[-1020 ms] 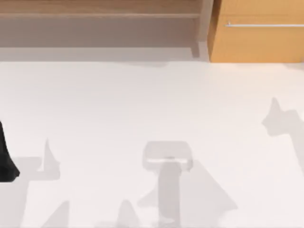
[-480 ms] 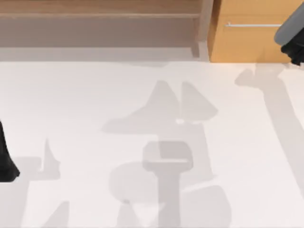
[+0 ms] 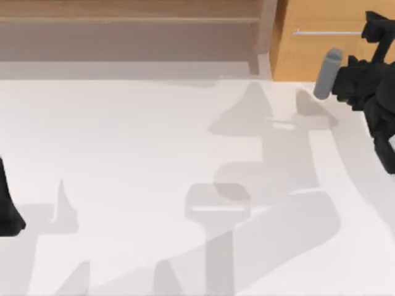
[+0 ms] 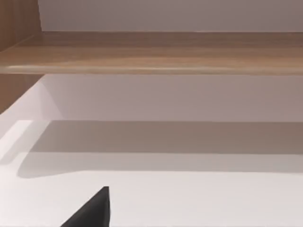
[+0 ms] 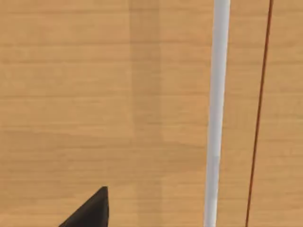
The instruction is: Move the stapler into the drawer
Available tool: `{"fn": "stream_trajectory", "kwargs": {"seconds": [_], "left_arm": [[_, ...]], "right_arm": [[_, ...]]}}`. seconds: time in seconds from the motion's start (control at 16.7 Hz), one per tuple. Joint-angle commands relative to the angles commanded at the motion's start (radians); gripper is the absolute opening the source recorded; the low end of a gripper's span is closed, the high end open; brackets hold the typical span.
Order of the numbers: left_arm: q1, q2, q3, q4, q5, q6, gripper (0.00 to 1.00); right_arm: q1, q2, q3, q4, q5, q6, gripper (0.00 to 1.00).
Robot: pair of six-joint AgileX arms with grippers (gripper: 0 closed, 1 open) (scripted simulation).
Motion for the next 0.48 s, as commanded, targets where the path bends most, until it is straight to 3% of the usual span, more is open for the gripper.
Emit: {"fn": "stream_trajectory", "kwargs": {"seconds": [0.48], "left_arm": [[0.0, 0.0, 0.0, 0.0, 0.0, 0.0, 1.0]], "right_arm": [[-0.004, 0.028, 0.008, 0.008, 0.001, -0.02, 1.0]]}}
